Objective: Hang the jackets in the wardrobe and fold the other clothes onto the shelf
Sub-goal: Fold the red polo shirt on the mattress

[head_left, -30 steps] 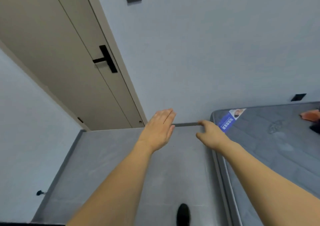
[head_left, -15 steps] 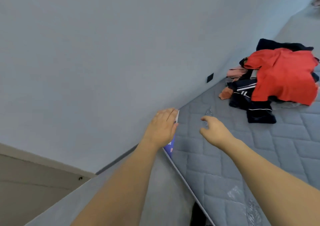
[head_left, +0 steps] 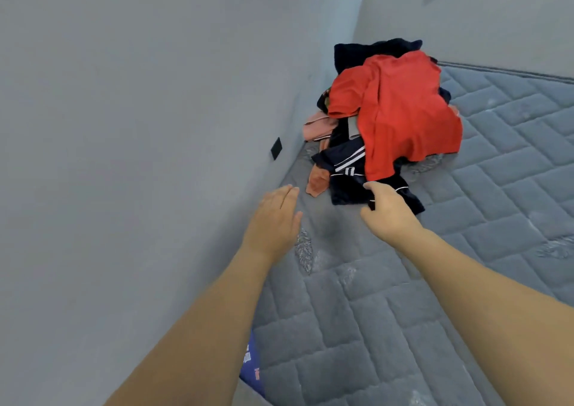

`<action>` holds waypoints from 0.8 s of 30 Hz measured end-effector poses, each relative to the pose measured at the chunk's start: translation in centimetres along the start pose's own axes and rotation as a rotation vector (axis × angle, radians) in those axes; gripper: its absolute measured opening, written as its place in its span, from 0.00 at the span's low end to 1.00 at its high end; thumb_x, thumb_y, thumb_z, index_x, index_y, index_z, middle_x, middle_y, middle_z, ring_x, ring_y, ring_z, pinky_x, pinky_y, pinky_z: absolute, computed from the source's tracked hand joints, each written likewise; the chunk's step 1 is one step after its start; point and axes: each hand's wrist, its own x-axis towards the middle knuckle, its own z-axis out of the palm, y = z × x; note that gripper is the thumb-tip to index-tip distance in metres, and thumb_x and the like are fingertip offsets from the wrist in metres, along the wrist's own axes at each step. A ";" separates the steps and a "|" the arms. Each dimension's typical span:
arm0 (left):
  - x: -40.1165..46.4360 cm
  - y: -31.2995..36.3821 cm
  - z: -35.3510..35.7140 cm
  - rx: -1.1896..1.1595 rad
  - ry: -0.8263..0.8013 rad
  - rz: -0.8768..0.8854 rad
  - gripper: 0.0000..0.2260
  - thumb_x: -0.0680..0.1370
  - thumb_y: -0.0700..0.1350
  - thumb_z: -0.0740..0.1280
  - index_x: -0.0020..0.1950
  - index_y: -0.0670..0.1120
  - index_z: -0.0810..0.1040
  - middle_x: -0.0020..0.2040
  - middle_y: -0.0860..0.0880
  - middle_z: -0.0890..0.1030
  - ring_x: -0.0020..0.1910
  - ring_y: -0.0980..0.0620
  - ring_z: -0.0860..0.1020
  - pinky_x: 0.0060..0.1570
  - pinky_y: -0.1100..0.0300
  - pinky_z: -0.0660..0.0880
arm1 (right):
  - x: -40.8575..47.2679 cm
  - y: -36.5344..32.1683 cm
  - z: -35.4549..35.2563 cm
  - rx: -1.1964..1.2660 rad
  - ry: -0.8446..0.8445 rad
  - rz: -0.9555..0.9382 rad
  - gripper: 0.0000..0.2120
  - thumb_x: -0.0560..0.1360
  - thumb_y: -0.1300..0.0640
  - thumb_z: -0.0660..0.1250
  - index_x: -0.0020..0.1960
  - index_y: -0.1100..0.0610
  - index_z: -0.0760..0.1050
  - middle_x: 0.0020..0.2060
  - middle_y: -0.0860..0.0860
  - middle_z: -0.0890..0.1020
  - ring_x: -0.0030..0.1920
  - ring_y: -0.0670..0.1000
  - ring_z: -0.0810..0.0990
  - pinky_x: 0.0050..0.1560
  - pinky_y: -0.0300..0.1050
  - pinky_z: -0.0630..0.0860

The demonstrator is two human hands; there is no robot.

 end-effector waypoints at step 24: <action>33.4 6.4 26.9 -1.205 -0.116 -0.550 0.08 0.80 0.42 0.60 0.41 0.48 0.69 0.42 0.48 0.72 0.41 0.49 0.70 0.44 0.55 0.70 | 27.1 24.1 4.5 -0.282 0.426 0.000 0.40 0.69 0.66 0.66 0.78 0.60 0.56 0.76 0.60 0.58 0.76 0.60 0.58 0.74 0.55 0.60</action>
